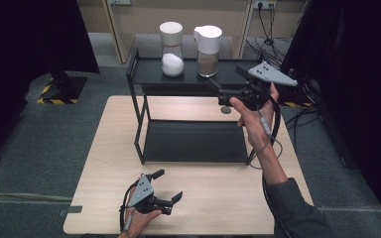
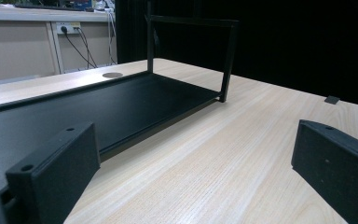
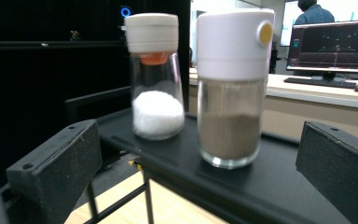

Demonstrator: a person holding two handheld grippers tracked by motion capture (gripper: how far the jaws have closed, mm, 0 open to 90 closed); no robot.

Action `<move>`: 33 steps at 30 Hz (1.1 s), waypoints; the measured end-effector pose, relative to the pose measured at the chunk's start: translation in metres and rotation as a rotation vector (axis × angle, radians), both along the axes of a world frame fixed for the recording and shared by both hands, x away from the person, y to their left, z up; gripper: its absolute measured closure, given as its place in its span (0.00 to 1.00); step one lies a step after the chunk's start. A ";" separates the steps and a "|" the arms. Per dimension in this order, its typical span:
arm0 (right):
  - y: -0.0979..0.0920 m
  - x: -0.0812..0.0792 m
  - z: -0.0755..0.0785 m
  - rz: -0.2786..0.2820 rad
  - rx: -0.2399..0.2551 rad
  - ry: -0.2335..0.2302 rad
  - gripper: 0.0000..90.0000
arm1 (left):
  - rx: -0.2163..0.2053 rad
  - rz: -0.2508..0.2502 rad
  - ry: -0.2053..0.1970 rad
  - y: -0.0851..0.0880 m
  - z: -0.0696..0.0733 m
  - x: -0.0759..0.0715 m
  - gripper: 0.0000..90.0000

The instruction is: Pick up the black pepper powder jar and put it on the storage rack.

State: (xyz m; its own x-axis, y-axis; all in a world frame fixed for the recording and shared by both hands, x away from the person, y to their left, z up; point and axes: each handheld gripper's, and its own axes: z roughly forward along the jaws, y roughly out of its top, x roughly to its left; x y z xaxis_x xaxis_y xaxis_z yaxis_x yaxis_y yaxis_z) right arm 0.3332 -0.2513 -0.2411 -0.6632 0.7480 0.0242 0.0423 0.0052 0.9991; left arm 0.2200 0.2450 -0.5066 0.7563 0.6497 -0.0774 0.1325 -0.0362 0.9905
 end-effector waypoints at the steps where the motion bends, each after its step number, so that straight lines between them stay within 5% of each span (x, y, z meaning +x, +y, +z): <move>1: -0.002 -0.002 -0.003 0.003 0.003 0.000 0.01 | 0.000 0.001 0.000 0.000 0.000 0.000 0.00; 17: -0.029 -0.039 -0.051 0.005 0.018 -0.023 0.01 | 0.001 0.007 -0.001 0.000 0.000 0.000 0.00; 33: -0.032 -0.059 -0.091 0.006 0.002 -0.013 0.01 | 0.003 0.006 -0.002 0.000 -0.001 0.000 0.00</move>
